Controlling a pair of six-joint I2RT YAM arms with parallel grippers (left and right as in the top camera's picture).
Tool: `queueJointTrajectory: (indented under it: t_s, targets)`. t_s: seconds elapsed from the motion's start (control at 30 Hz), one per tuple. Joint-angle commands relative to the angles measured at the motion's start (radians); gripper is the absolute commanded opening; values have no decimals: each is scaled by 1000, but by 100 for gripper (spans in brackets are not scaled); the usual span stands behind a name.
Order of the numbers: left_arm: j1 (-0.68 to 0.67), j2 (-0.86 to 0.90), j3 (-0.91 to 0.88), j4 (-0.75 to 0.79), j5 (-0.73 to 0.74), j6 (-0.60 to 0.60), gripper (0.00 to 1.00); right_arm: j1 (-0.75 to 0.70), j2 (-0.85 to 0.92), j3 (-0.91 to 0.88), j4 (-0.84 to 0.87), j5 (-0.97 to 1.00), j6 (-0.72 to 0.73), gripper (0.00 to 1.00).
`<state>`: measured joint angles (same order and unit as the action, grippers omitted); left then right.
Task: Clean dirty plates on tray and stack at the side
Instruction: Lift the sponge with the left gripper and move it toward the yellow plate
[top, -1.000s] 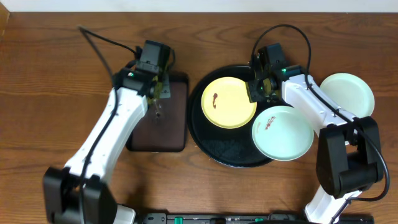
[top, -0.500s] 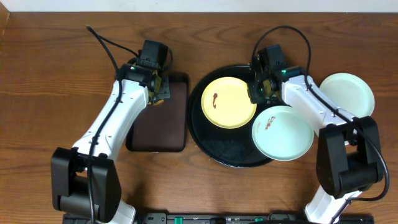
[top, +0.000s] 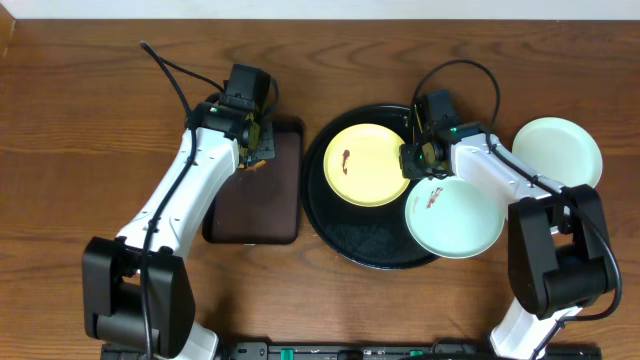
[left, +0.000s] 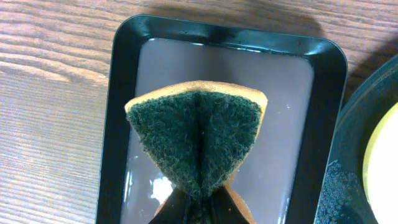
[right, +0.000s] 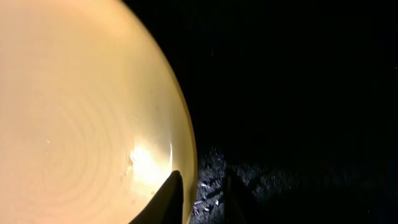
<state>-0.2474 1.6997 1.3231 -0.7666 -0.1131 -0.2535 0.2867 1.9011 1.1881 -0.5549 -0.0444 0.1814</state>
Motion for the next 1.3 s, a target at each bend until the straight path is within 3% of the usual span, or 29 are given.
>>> queueJointTrajectory:
  t_s: [0.0, 0.53, 0.8, 1.1, 1.27]
  targets:
    - [2, -11, 3, -3, -2, 17, 8, 9, -1, -5, 21, 14, 60, 17]
    - [2, -11, 3, -4, -2, 17, 8, 10, -1, -17, -8, 17, 111, 1]
    - [2, -11, 3, 3, -2, 30, 7, 1, -1, -20, 41, 142, 118, 1]
    - [2, -12, 86, -65, -2, 56, 7, -39, -1, -4, 43, 66, 107, 1]
    - [7, -6, 191, -180, -1, 62, 7, -33, -1, -4, 43, 58, 94, 1]
